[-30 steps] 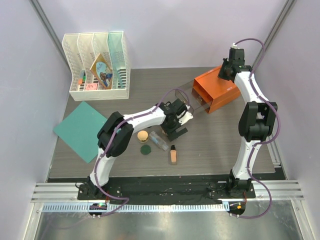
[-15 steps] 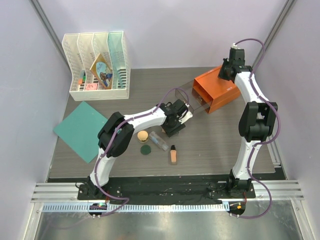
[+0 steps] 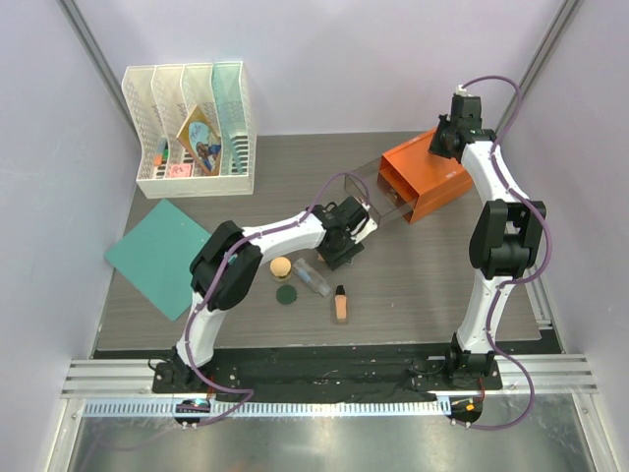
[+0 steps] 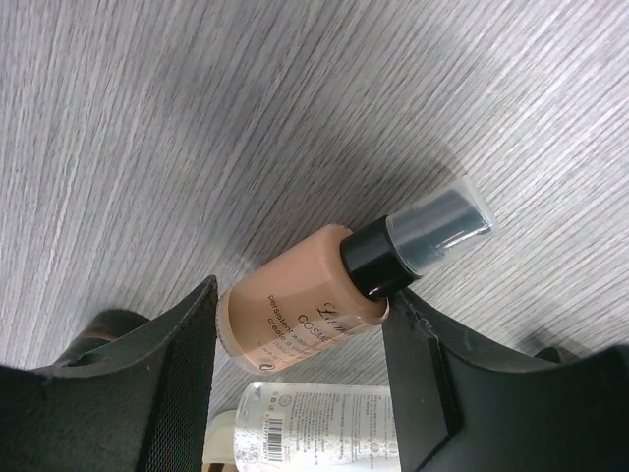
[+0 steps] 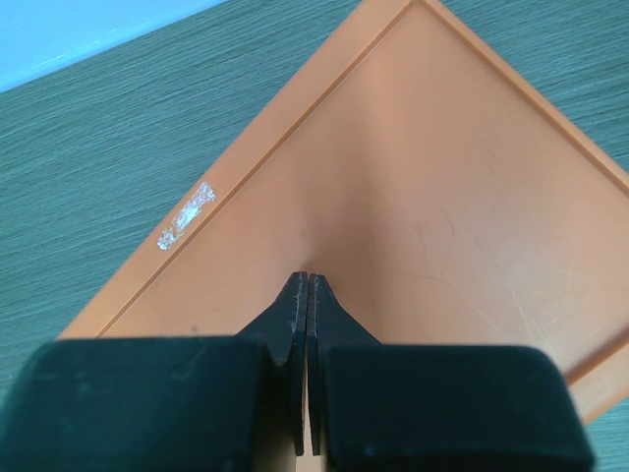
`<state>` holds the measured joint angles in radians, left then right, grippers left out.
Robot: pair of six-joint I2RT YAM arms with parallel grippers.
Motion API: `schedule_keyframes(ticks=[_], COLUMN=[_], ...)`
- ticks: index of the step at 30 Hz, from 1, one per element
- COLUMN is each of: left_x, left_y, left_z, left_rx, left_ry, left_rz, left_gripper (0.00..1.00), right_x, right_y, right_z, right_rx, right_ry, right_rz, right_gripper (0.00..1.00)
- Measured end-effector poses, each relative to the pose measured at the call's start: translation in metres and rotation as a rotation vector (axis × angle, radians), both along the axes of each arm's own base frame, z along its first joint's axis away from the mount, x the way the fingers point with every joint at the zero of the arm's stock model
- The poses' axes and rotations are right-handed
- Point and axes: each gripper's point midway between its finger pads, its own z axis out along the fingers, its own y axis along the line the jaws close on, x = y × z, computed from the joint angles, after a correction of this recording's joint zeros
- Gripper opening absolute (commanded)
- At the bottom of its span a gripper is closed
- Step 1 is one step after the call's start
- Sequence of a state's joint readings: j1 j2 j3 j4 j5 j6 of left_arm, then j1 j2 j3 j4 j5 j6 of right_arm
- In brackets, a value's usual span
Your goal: Organize the makeup
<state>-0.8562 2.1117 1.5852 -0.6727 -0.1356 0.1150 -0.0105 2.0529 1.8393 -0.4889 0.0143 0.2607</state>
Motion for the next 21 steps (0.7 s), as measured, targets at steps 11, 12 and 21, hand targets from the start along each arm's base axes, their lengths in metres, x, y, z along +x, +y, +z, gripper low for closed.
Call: schedule_keyframes(ticks=[11,12,21], left_x=[0.0,0.0,0.011], left_y=[0.012,0.012,0.014], left_z=[0.003,0.003,0.045], left_rx=[0.047,0.047,-0.001], left_ry=[-0.003,-0.003,-0.102], left_rz=[0.054,0.055,0.103], left_gripper=[0.0,0.0,0.0], right_x=[0.0,0.0,0.001], right_y=[0.0,0.001,0.002], right_z=[0.0,0.0,0.0], right_rx=[0.002,0.003,0.012], right_ry=[-0.002,-0.002,-0.005], right_rz=[0.003,0.003,0.012], right_gripper=[0.01,0.01,0.01])
